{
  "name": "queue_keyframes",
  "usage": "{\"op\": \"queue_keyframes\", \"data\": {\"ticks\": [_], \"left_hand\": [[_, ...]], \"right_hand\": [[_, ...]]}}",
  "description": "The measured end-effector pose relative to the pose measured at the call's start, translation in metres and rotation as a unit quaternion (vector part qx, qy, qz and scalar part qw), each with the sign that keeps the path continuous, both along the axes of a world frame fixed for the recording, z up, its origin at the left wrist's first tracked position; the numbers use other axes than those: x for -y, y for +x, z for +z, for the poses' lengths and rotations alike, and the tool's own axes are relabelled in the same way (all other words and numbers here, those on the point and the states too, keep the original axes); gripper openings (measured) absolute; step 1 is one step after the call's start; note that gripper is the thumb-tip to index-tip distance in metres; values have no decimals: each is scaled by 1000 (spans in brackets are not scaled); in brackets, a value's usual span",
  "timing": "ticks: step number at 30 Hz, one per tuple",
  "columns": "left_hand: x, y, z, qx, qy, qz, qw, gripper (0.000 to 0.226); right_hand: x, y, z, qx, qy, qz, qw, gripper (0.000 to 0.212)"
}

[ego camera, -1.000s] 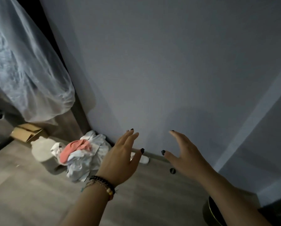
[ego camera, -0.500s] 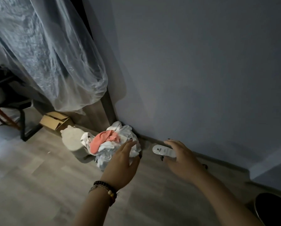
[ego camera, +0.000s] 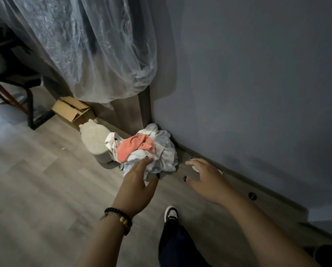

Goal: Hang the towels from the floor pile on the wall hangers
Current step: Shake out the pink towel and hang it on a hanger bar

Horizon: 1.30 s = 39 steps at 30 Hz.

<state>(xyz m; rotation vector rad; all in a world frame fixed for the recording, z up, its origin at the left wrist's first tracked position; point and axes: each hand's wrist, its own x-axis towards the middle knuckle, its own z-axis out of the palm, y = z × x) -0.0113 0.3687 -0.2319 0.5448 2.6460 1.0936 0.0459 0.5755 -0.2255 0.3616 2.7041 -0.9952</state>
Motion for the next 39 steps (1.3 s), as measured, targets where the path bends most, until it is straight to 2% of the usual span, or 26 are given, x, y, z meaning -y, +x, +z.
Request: {"op": "queue_keyframes", "data": {"ticks": [14, 19, 23, 26, 30, 33, 36, 39], "left_hand": [[-40, -212, -83, 91, -39, 77, 992, 48], [-58, -263, -147, 175, -56, 71, 980, 47], [-75, -299, -219, 245, -104, 64, 962, 53], [-94, -321, -287, 237, -163, 25, 957, 58], [-120, -341, -374, 217, -241, -84, 942, 57], [-131, -355, -431, 181, -333, -168, 910, 50], [-133, -365, -475, 154, -409, -189, 880, 58], [-131, -372, -513, 122, -456, -192, 861, 72]], "right_hand": [[-48, -257, -86, 137, 4, 87, 987, 43], [-58, -308, -132, 150, -3, 48, 987, 46], [-62, -334, -183, 159, -16, 13, 987, 44], [-64, -345, -228, 160, -43, -33, 986, 43], [-66, -346, -288, 172, -91, -93, 976, 43], [-70, -340, -333, 172, -130, -168, 962, 42], [-72, -331, -366, 159, -154, -211, 952, 41], [-74, -326, -390, 162, -166, -213, 949, 42]]}}
